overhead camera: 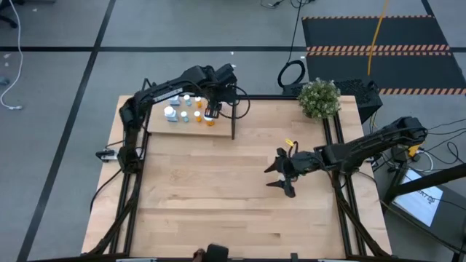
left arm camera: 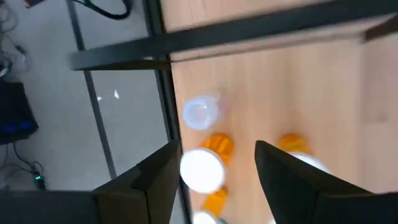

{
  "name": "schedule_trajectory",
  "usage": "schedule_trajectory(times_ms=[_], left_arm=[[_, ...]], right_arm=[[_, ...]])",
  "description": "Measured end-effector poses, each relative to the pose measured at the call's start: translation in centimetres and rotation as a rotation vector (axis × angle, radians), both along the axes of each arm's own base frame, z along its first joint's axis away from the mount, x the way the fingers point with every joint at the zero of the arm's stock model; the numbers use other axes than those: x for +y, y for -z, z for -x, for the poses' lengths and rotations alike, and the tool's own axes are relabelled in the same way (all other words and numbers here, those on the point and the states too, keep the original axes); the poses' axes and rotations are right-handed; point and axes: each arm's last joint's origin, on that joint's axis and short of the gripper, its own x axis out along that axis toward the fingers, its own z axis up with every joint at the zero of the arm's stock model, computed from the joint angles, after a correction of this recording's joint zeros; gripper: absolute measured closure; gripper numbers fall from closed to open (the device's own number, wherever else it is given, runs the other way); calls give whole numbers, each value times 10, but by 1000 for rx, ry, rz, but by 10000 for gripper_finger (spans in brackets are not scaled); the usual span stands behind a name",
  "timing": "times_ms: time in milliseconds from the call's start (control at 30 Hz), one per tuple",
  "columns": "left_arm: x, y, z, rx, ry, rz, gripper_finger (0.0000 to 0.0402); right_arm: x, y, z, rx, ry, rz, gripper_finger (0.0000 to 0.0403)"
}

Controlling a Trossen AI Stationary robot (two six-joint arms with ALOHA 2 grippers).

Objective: Pick and place medicine bottles onto shelf by color
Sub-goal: Put the transparent pill bottle aligned with the other transparent pill bottle on the shelf

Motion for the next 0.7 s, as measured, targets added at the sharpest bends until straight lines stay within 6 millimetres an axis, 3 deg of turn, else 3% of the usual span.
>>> schedule_trajectory(times_ms=[167,367,533,700], left_arm=[[-39,-39,11,-134,-57,54,207],[-90,-63,12,-223,-31,103,242],[-130,-67,3,-262,17,118,264],[-170,-62,-7,-312,-2,87,252]], right_arm=[[15,2,27,131,97,20,156],[36,8,51,226,173,41,156],[46,14,66,279,229,55,156],[49,24,74,323,280,92,156]])
